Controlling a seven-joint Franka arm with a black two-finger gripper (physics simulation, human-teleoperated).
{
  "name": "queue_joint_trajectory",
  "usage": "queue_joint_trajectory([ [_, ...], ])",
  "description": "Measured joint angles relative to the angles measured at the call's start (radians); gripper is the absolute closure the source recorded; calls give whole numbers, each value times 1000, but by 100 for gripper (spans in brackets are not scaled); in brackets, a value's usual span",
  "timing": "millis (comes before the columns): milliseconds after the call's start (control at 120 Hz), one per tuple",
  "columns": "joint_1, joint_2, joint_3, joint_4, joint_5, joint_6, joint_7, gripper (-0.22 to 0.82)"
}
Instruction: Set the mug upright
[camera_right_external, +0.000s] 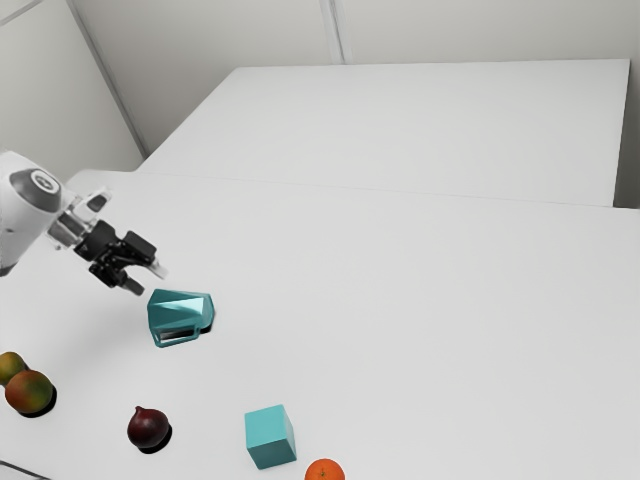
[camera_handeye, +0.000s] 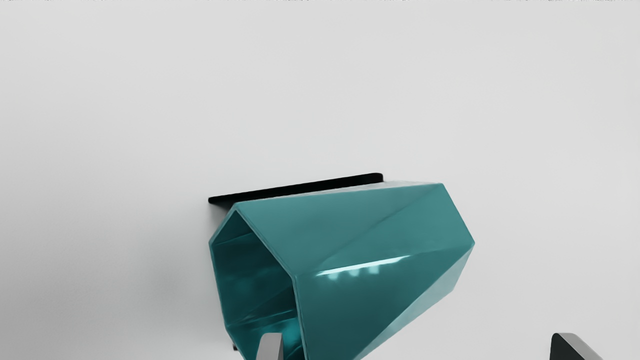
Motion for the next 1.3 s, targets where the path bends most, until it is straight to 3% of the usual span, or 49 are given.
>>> queue_joint_trajectory([
  [700,34,113,0,-60,-349,14,345,4],
  [1042,36,113,-3,-63,-374,-7,445,47],
  [1300,31,73,-11,-80,-373,-6,488,66],
])
